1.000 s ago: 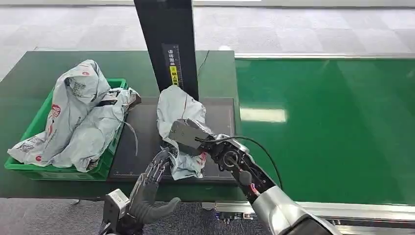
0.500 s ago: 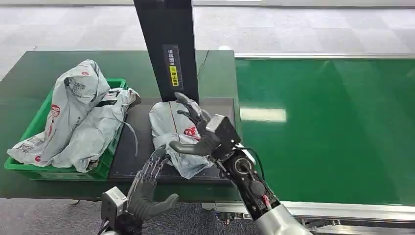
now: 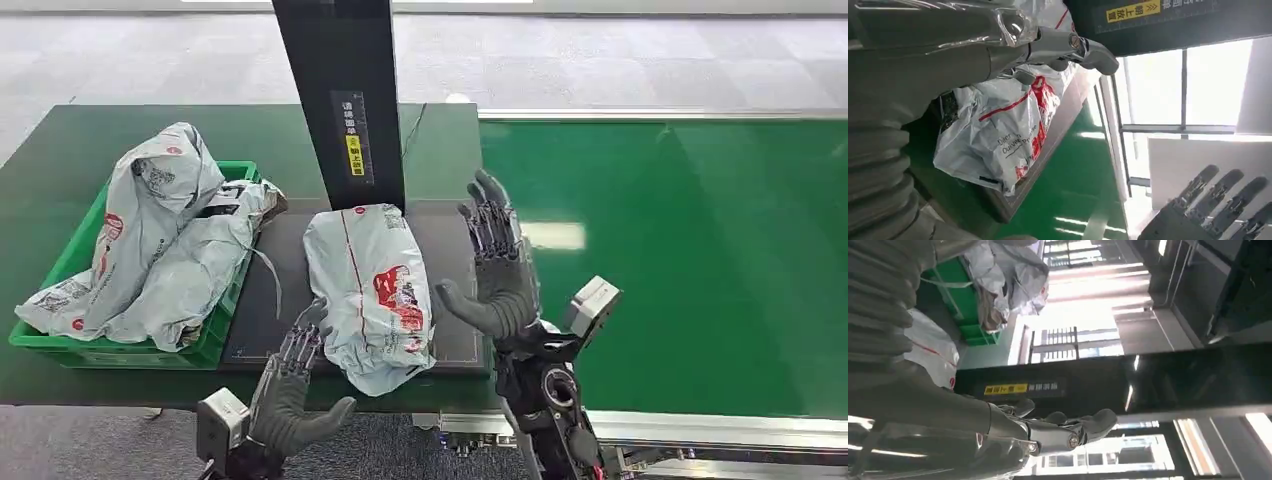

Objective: Moved the parcel from conveyor to table for the left to box.

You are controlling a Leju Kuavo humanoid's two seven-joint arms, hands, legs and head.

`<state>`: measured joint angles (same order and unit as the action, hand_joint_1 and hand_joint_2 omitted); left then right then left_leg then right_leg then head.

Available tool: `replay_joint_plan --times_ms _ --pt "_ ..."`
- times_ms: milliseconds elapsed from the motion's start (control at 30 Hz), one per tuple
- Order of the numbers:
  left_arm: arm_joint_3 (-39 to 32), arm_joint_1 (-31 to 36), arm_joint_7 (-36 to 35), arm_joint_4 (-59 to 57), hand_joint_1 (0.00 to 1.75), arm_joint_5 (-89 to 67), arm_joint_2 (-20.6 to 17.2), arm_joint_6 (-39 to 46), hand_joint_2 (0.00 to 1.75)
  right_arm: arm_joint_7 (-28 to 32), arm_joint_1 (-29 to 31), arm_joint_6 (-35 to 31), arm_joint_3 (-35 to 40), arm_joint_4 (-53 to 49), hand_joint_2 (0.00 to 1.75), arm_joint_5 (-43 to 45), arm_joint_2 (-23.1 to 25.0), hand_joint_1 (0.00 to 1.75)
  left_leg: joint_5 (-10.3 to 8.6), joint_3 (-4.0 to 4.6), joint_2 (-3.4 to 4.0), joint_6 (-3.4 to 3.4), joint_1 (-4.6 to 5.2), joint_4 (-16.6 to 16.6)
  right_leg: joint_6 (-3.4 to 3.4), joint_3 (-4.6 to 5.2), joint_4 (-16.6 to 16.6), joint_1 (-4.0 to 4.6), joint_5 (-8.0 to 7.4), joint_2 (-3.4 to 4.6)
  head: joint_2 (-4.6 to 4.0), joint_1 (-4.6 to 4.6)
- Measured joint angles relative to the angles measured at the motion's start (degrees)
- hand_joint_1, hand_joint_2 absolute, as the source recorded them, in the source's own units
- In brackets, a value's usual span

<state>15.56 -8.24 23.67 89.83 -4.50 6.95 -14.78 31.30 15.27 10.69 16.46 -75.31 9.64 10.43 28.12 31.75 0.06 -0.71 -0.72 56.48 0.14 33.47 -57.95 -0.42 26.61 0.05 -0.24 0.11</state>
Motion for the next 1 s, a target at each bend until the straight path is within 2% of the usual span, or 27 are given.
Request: replay_joint_plan --times_ms 167,267,367,600,867,1000 --pt "-1.8 -1.5 0.6 3.0 0.00 -4.5 -0.1 3.3 1.75 0.0 -4.7 -1.2 -3.0 -4.0 1.75 0.1 -0.4 0.00 0.02 0.05 0.00 0.01 0.00 0.0 0.00 0.04 0.0 0.00 0.02 0.00 0.00 0.02" --pt "-3.3 -0.1 0.3 4.1 0.00 -11.6 -0.2 5.5 1.75 0.1 -6.4 -1.3 -4.6 -5.1 1.75 -0.1 -0.3 0.00 0.02 0.06 0.00 0.01 0.00 0.0 0.00 0.04 0.0 0.00 0.02 0.00 0.00 0.02" --pt "-3.7 5.3 -1.1 2.3 0.00 -15.4 -0.6 7.1 1.75 -0.1 -6.5 -1.3 -5.3 -5.0 1.75 -0.4 0.0 0.00 -0.06 0.04 -0.04 0.04 0.00 0.0 -0.03 -0.02 0.0 0.00 -0.03 -0.03 0.00 0.04" --pt "-1.9 19.8 -3.6 -11.0 0.00 -19.9 -2.0 8.2 1.75 -0.6 -6.1 -1.3 -5.9 -4.5 1.75 0.0 0.3 0.00 -0.23 -0.02 0.02 0.01 0.00 0.0 -0.07 -0.04 0.0 0.00 -0.21 -0.01 0.00 0.02" --pt "0.2 25.0 -3.9 -18.2 0.00 -19.3 -2.8 8.0 1.75 -0.7 -6.1 -1.3 -6.3 -4.4 1.75 0.6 0.3 0.00 -0.21 0.10 0.00 0.01 0.00 0.0 -0.07 0.12 0.0 0.00 -0.20 -0.01 0.00 0.00" --pt "3.2 29.8 -4.6 -24.5 0.00 -19.5 -2.8 7.1 1.75 -1.7 -6.2 -2.7 -6.8 -4.5 1.75 1.9 0.3 0.00 -0.22 0.12 -0.01 0.01 0.00 0.0 -0.07 0.12 0.0 0.00 -0.21 -0.02 0.00 0.02"
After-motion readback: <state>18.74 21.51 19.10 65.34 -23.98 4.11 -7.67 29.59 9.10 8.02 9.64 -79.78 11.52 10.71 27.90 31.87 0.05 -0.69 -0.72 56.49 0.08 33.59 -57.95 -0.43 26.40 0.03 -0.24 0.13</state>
